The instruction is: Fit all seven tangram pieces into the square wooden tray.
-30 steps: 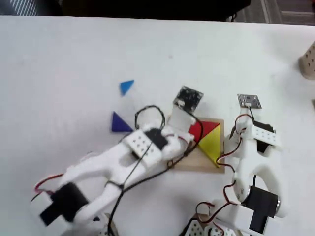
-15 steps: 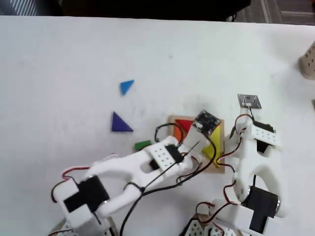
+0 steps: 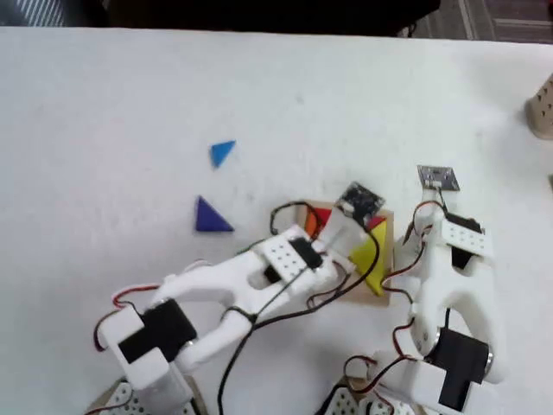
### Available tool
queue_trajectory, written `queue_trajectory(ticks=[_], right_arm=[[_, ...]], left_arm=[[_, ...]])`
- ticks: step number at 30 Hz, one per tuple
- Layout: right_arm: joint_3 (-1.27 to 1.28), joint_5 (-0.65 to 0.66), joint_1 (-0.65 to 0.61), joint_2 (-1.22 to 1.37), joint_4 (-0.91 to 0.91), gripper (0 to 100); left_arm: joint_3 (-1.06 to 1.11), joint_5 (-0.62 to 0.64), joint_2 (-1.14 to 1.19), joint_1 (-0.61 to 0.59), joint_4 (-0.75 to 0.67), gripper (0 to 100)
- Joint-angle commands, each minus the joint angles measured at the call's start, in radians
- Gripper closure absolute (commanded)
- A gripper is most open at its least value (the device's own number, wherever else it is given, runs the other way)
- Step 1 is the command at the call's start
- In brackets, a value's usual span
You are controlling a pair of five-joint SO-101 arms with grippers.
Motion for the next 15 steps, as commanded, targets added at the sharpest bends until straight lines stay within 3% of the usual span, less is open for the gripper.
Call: queue_trajectory(ticks=[1, 6, 15], right_arm=[[-0.005, 0.014, -0.013, -0.03, -0.001, 98.1], [-0.005, 0.014, -0.013, -0.03, -0.001, 98.1], [-0.005, 0.014, -0.013, -0.03, -0.001, 98.1]], left_arm=[[-0.043, -0.008, -0.012, -0.033, 0.008, 96], [-0.038, -0.008, -0.059, -0.03, 0.011, 96], [0.126, -0.015, -0.354, -0.038, 0.038, 96]])
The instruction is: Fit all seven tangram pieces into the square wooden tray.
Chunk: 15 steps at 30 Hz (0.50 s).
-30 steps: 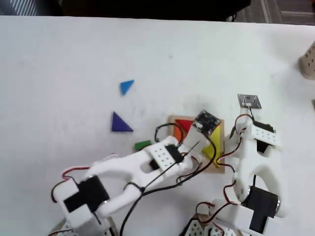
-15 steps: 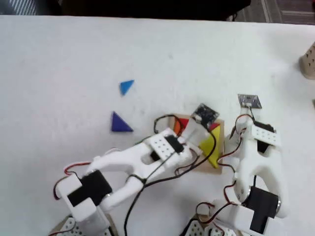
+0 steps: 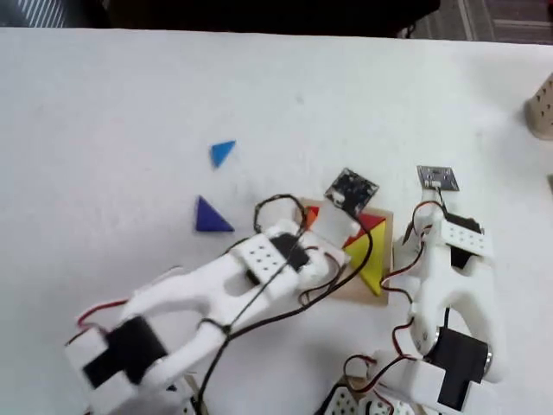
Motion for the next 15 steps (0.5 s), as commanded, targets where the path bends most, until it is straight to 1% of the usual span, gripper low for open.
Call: queue_trajectory(ticks=[1, 5, 10, 15], right_arm=[[-0.005, 0.014, -0.013, -0.03, -0.001, 98.1], [-0.005, 0.014, -0.013, -0.03, -0.001, 98.1], [-0.005, 0.014, -0.013, -0.03, -0.001, 98.1], [-0.005, 0.014, -0.013, -0.031, -0.001, 98.1]], left_arm=[[0.063, -0.015, -0.145, -0.021, 0.012, 96], [0.077, -0.017, -0.097, -0.015, 0.011, 96], [-0.009, -0.017, 0.067, -0.021, 0.011, 96], [-0.086, -0.017, 0.182, -0.021, 0.011, 96]])
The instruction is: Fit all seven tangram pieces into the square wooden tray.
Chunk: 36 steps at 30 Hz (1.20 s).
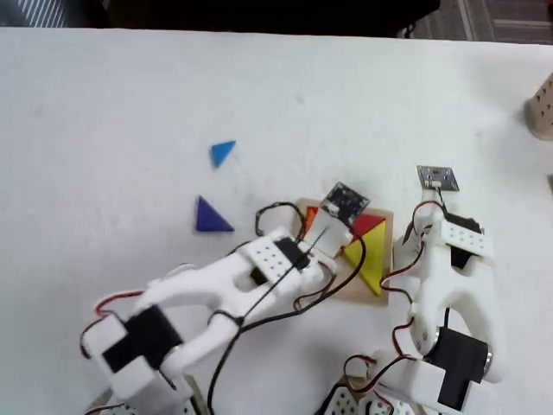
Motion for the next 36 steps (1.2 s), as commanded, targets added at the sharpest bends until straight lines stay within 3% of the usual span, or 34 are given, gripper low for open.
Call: queue_trajectory(ticks=[1, 17, 25, 32, 36], right_arm=[[-0.005, 0.014, -0.013, -0.031, -0.001, 98.1], [-0.005, 0.014, -0.013, -0.031, -0.001, 98.1], [-0.005, 0.014, -0.013, -0.031, -0.001, 98.1], [-0.005, 0.014, -0.015, -0.031, -0.002, 98.1], [-0.005, 0.014, -0.015, -0.03, -0.002, 98.1]], left_arm=[[-0.104, -0.011, 0.058, -0.015, 0.003, 96], [-0.147, -0.003, 0.067, -0.091, -0.026, 96], [-0.029, -0.003, -0.229, -0.087, 0.002, 96], [0.124, -0.005, -0.312, -0.019, -0.147, 96], [0.13, -0.003, -0.312, -0.016, -0.16, 96]])
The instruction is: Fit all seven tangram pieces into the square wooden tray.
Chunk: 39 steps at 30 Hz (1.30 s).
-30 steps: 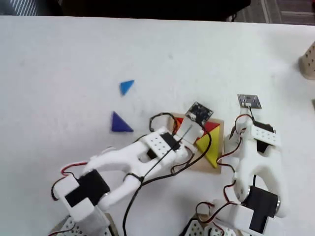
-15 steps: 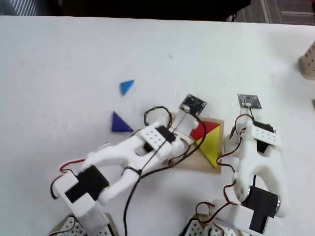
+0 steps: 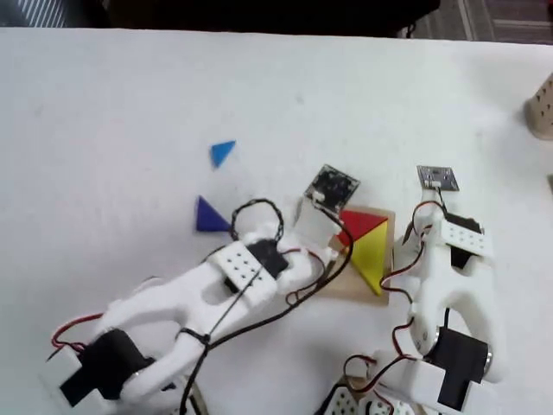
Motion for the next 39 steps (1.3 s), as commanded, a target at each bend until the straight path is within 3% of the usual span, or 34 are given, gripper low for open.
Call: queue_trajectory(ticks=[1, 9, 16, 18, 28, 34, 39], right_arm=[[-0.005, 0.014, -0.015, -0.03, -0.002, 98.1], [-0.005, 0.014, -0.015, -0.03, -0.002, 98.1], [-0.005, 0.014, -0.015, -0.03, -0.002, 98.1], [-0.005, 0.014, -0.015, -0.03, -0.002, 98.1], [-0.005, 0.014, -0.015, -0.03, -0.002, 98.1], [-0.005, 0.014, -0.015, -0.03, -0.002, 98.1], [-0.005, 0.011, -0.015, -0.033, -0.002, 98.1]], left_arm=[[-0.003, -0.003, -0.053, 0.018, -0.04, 96], [-0.008, -0.012, -0.056, 0.001, -0.04, 94], [-0.032, -0.074, -0.058, -0.171, -0.032, 69], [-0.038, -0.08, -0.054, -0.203, -0.018, 66], [-0.173, -0.074, -0.054, -0.338, 0.167, 69], [-0.178, -0.074, -0.059, -0.378, 0.158, 99], [-0.19, -0.074, -0.054, -0.412, 0.135, 94]])
